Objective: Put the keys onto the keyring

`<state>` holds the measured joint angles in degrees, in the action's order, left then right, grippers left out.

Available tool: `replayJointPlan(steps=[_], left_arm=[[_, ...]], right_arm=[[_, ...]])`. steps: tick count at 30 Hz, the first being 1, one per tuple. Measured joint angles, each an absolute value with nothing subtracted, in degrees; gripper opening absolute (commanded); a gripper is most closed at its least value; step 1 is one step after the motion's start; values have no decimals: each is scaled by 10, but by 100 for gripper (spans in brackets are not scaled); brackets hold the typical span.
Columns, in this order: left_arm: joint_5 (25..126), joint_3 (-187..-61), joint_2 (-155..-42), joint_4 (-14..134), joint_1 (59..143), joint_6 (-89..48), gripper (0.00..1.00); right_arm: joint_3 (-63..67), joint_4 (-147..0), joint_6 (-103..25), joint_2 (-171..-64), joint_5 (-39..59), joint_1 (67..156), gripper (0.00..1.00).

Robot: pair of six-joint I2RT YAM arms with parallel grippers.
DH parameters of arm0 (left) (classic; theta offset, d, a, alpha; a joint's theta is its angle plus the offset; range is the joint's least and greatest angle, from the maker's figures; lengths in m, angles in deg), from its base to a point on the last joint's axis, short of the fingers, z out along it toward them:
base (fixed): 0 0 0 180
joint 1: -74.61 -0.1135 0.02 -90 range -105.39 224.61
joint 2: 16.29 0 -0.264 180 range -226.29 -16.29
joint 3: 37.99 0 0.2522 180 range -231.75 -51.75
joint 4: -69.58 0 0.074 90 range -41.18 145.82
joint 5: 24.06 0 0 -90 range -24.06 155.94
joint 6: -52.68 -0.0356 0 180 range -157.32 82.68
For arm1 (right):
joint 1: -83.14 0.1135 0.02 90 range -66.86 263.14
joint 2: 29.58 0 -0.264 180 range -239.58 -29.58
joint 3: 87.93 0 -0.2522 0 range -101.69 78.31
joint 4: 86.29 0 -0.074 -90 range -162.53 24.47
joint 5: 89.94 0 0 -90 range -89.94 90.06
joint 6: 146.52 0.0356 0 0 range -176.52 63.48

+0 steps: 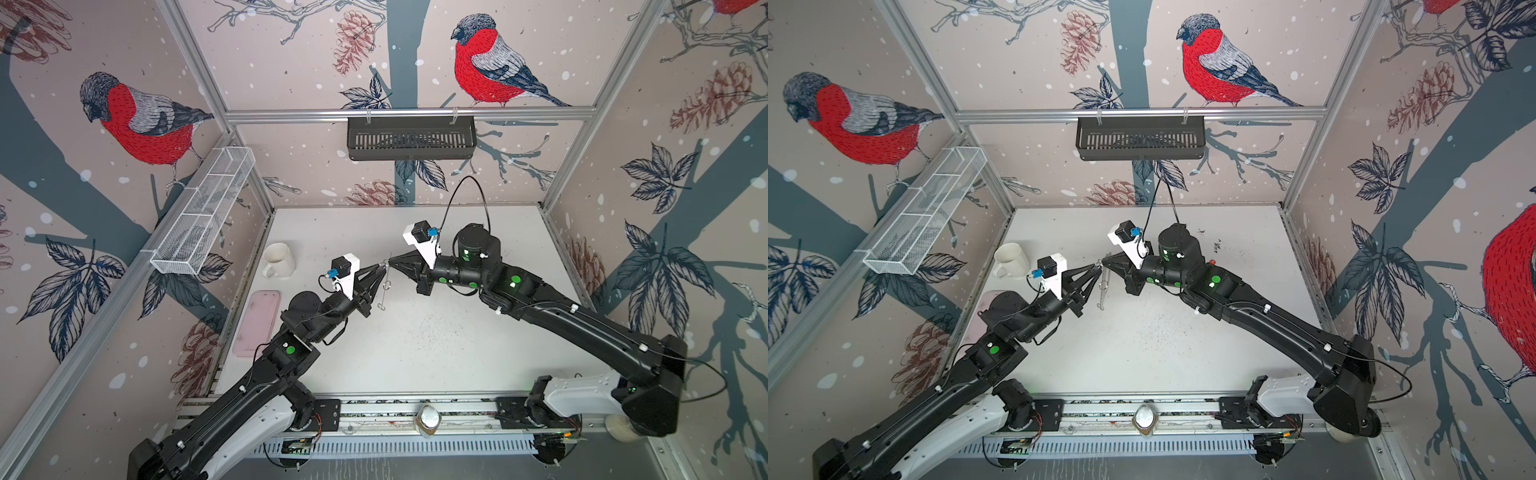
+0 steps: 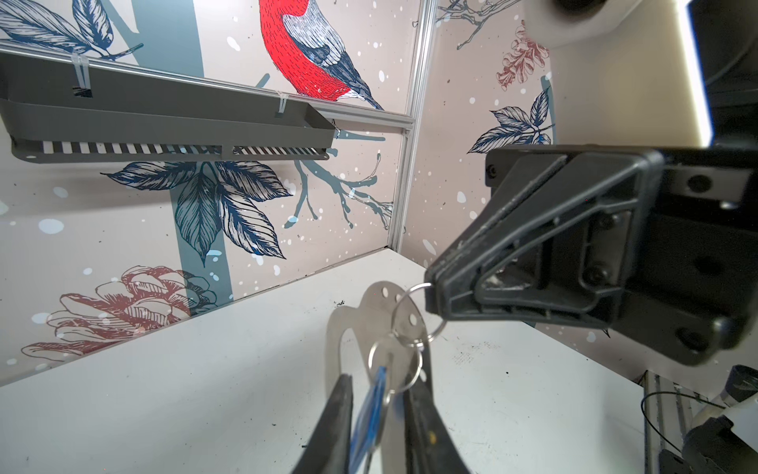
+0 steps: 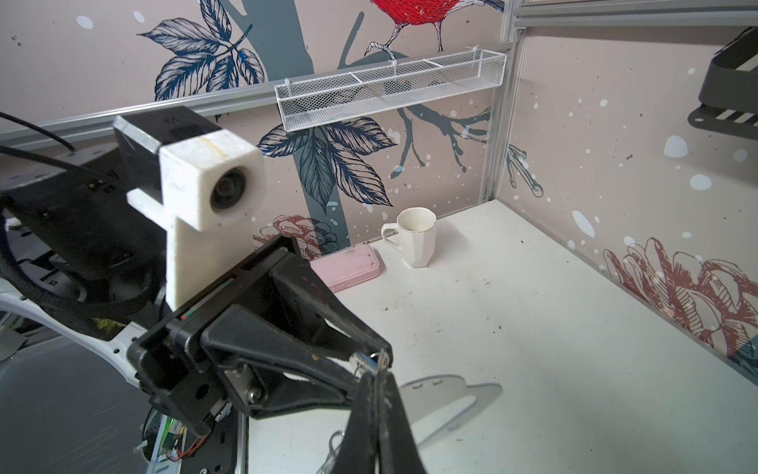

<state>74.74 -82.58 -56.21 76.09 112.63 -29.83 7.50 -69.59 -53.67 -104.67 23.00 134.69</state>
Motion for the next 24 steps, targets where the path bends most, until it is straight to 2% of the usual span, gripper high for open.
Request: replayJointPlan(steps=[13,24], left_arm=[[747,-844,-529,727,1126,-316,19],[771,-860,-548,718,1126,-351,20]], right_arm=[[68,-676,-599,-1052,291,1307,0],[-74,-490,-727,-1122,371,1286,0]])
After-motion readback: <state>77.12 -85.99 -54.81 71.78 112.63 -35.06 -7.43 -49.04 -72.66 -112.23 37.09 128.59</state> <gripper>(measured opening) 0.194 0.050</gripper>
